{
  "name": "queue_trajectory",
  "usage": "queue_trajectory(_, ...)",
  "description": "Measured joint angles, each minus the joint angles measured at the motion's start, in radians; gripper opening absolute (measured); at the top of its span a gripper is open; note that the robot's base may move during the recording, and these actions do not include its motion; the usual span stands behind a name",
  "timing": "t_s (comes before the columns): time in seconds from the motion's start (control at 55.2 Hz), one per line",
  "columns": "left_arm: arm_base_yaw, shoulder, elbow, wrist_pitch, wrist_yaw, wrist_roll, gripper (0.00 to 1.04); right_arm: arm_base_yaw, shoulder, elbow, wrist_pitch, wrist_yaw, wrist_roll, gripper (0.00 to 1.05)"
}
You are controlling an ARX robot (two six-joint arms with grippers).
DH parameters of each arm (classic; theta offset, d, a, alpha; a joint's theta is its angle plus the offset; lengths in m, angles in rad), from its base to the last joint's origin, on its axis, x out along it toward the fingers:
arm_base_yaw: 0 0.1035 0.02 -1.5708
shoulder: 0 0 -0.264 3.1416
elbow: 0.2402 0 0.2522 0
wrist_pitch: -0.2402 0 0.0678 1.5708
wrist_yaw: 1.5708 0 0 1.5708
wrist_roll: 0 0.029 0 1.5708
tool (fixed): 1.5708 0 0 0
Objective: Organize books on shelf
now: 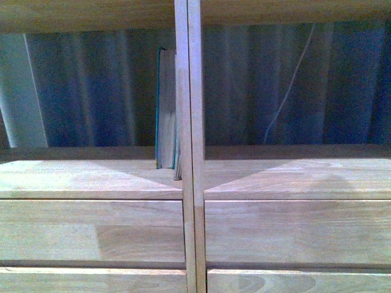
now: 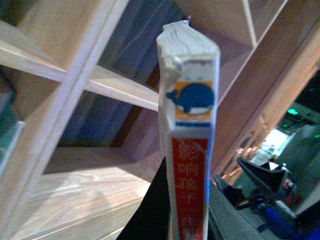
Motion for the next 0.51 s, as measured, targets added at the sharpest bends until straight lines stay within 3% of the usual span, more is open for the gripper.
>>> queue_trajectory(0.109, 0.087, -0.098, -0.026, -0.157, -0.062, 0.204, 0.07, -0.024, 0.007, -0.038, 0.006, -0.014, -0.001, 0.98)
queue_trajectory(0.236, 0.178, -0.18, -0.061, -0.236, -0.085, 0.359, 0.07, -0.055, 0.016, -0.065, 0.024, -0.025, -0.002, 0.98)
queue_trajectory(0.507, 0.355, -0.19, -0.171, -0.2, -0.125, 0.625, 0.07, -0.083, 0.028, -0.109, 0.044, -0.03, -0.005, 0.98)
